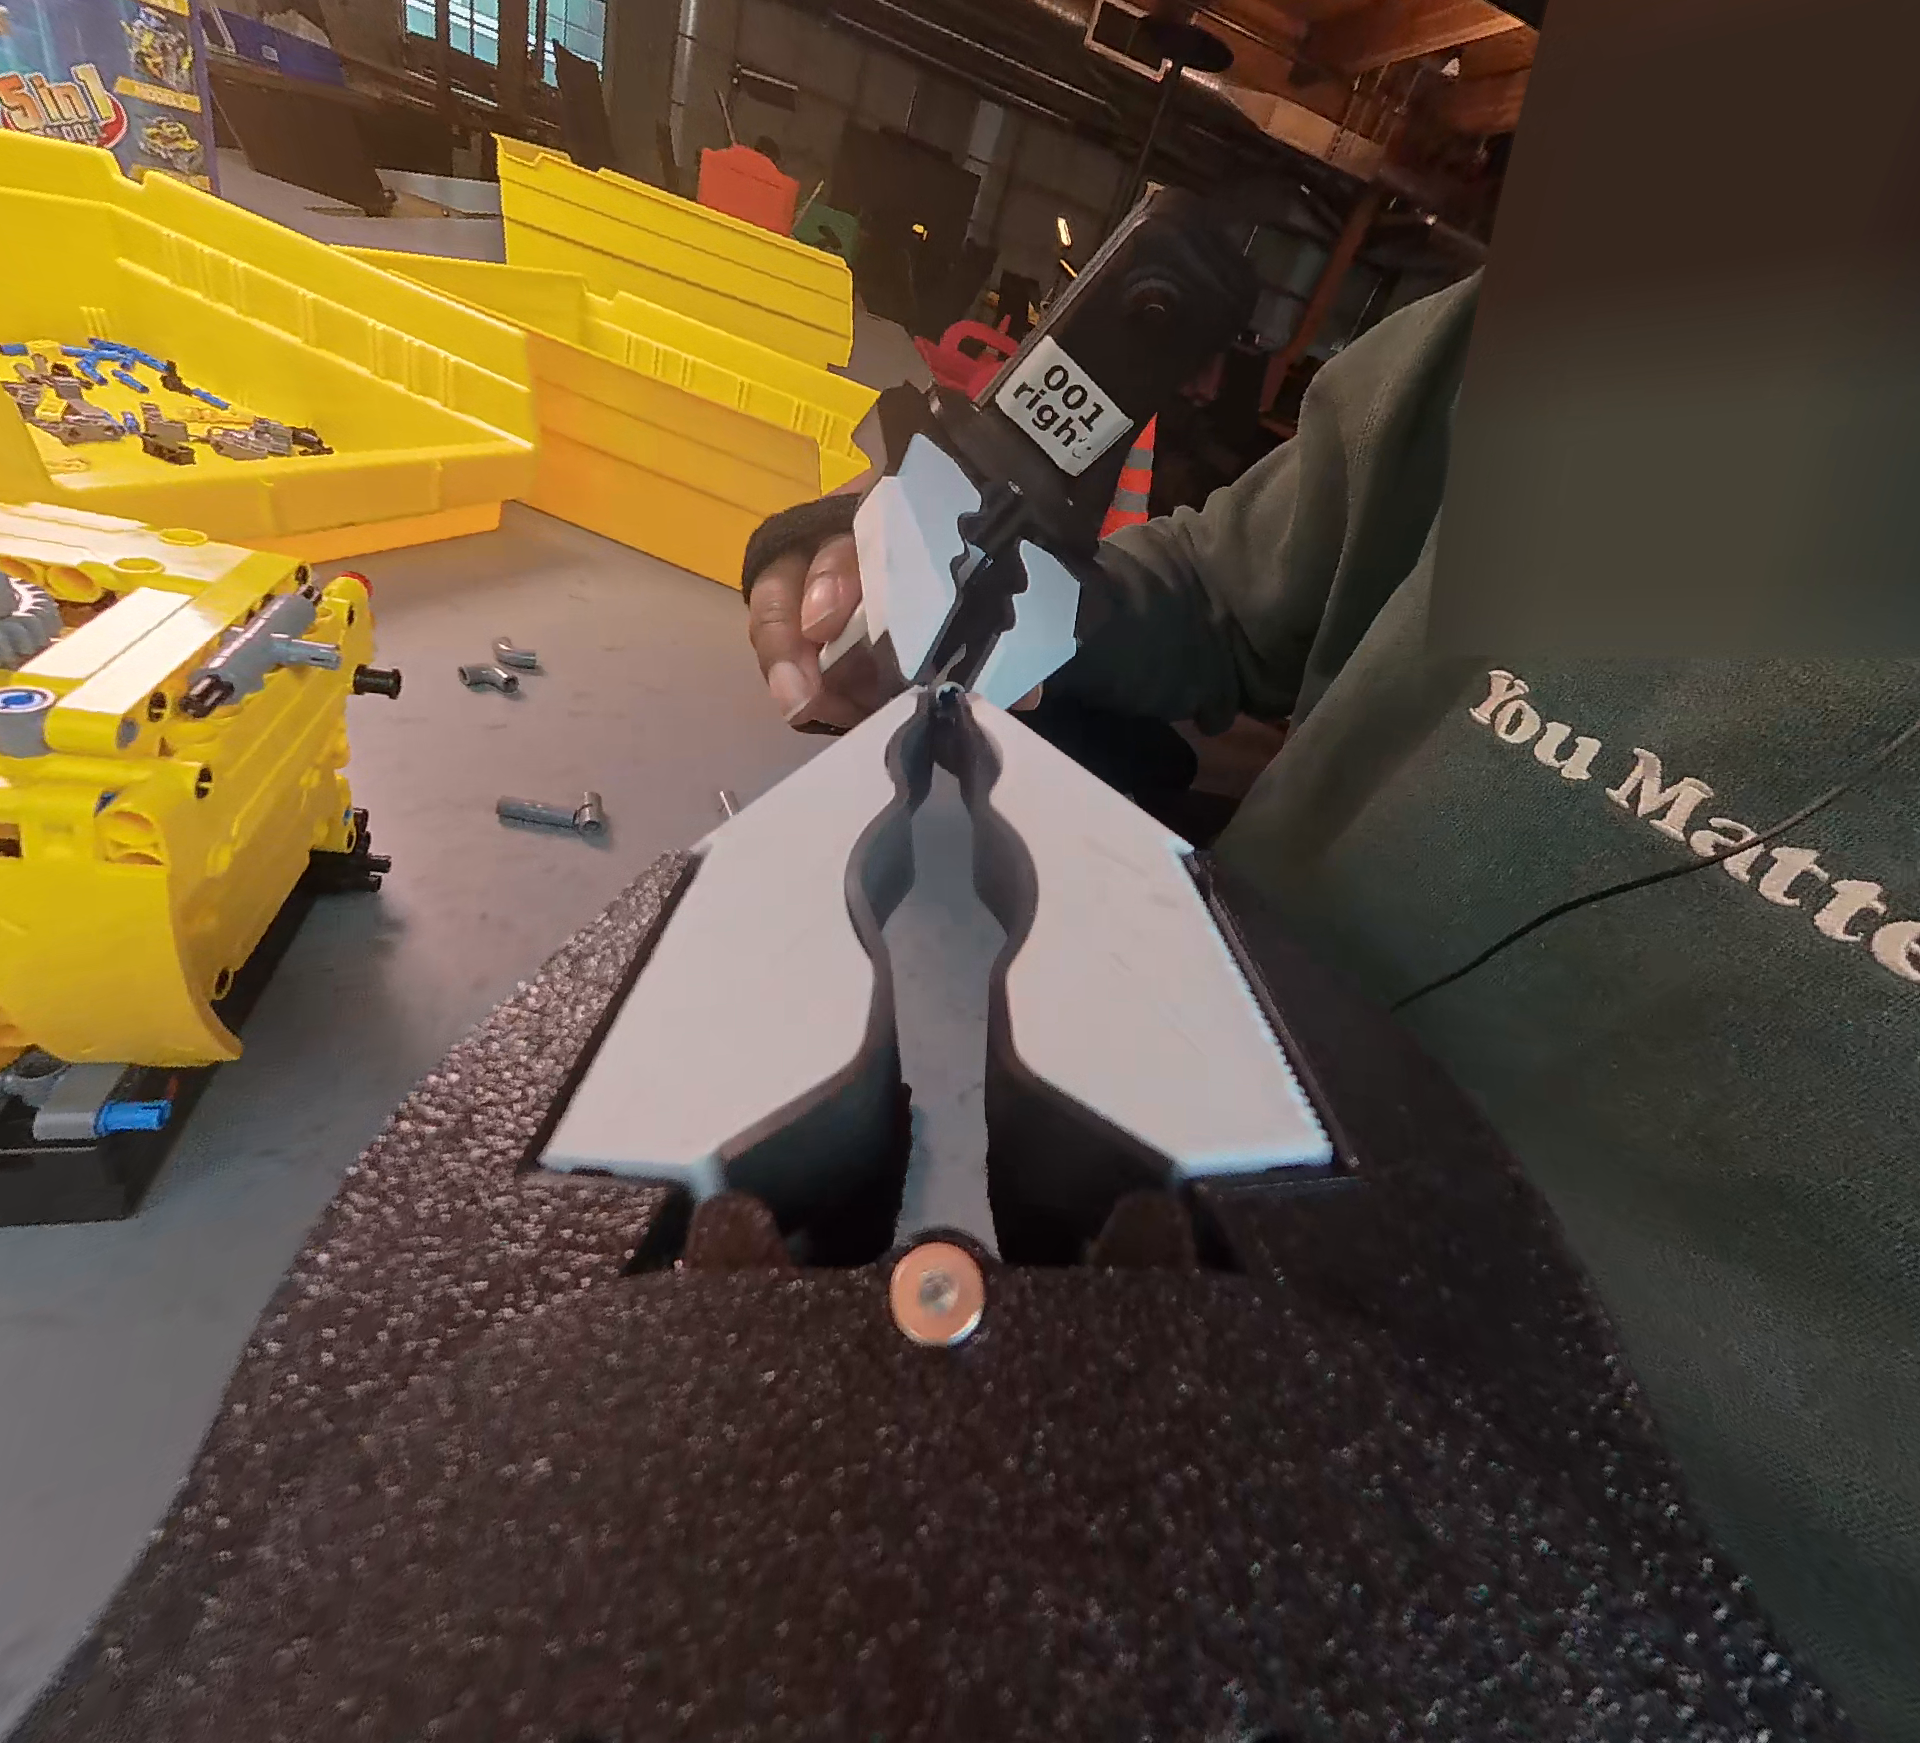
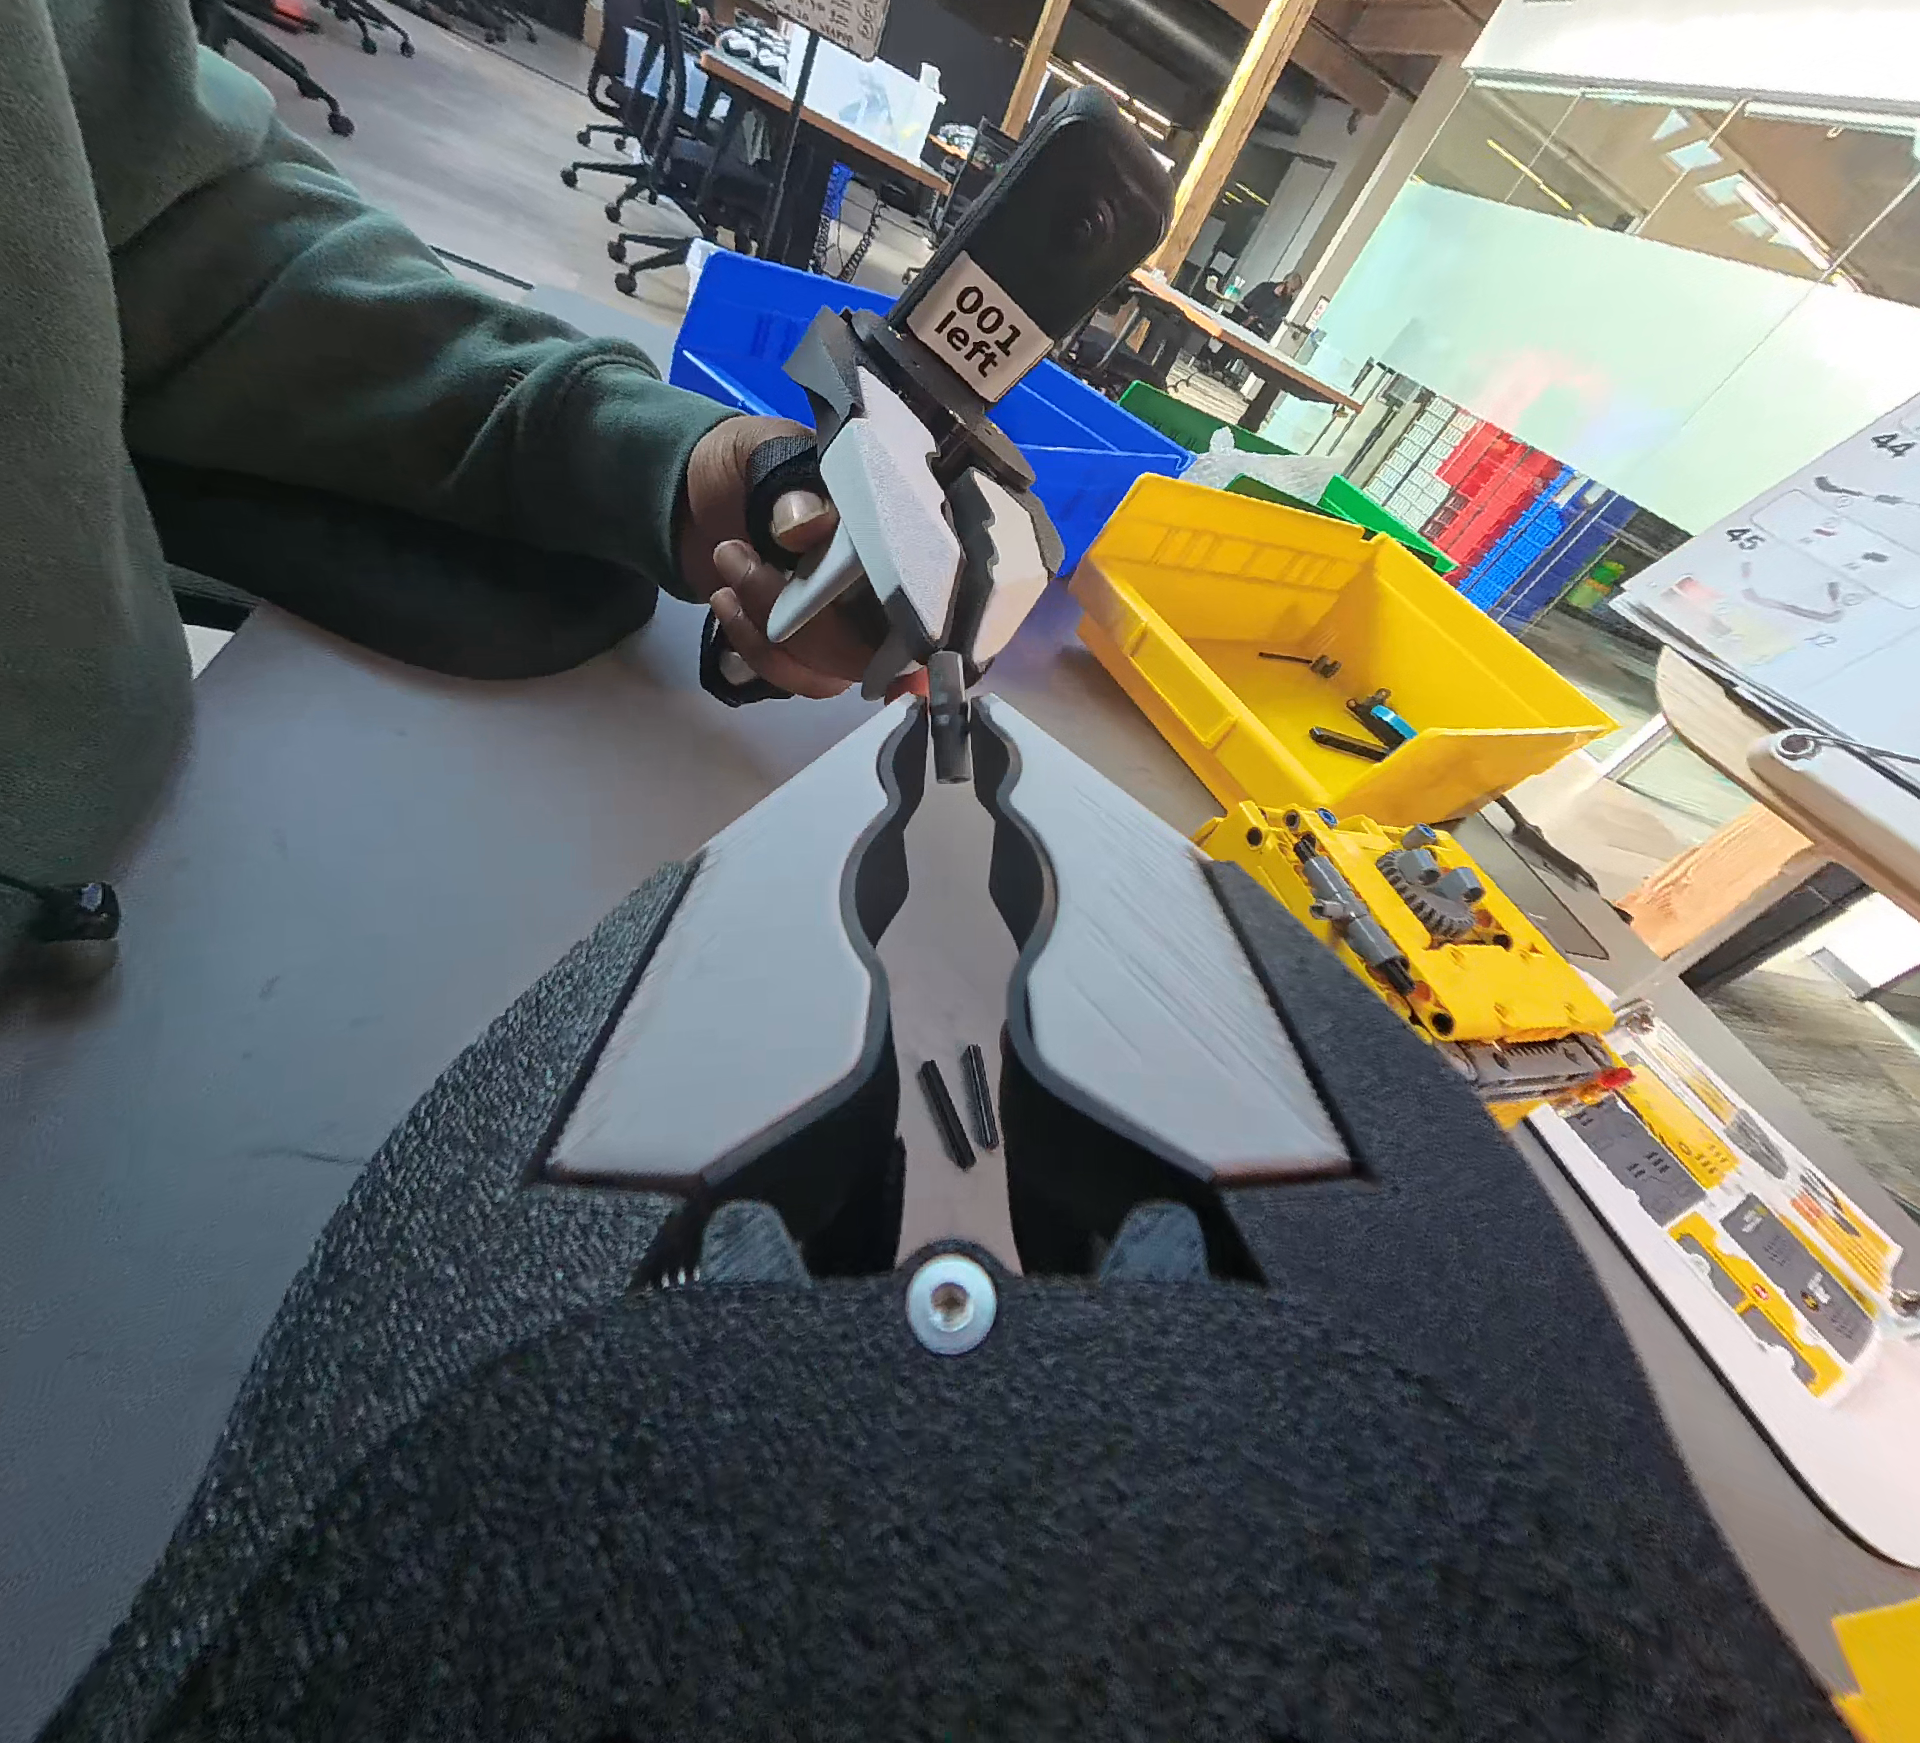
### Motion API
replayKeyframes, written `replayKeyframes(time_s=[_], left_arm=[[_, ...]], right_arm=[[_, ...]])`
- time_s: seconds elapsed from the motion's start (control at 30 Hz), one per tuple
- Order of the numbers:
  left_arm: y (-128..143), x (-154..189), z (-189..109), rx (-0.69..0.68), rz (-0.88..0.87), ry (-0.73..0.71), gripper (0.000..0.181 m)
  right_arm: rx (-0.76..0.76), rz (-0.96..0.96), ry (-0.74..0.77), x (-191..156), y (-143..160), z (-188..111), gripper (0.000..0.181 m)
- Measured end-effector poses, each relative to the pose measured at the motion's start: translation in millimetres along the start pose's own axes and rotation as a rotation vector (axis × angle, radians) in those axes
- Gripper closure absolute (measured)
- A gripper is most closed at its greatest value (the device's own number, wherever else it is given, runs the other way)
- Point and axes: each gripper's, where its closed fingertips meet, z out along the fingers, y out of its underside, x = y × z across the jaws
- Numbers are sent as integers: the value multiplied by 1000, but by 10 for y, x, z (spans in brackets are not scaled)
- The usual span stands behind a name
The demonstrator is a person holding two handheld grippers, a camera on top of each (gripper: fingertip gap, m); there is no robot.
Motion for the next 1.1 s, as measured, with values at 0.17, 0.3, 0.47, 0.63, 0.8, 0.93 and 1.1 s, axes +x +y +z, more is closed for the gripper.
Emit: replayKeyframes(time_s=[0.17,0.3,0.47,0.63,0.8,0.93,1.1], left_arm=[[0,-21,-8,-1,9,-17,181],[73,-104,-39,-72,91,-106,180],[445,-215,-19,-314,218,-194,167],[552,-237,38,-353,218,-196,176],[554,-234,58,-342,204,-189,172],[547,-236,69,-328,177,-180,175],[528,-241,80,-316,168,-177,176]], right_arm=[[7,46,-32,-21,-9,-4,174],[-112,129,-102,-56,176,4,175],[-273,192,-157,-137,456,31,174],[-312,176,-165,-169,511,36,174],[-332,160,-159,-166,532,26,174],[-345,149,-160,-181,542,22,174],[-342,149,-154,-170,531,10,174]])
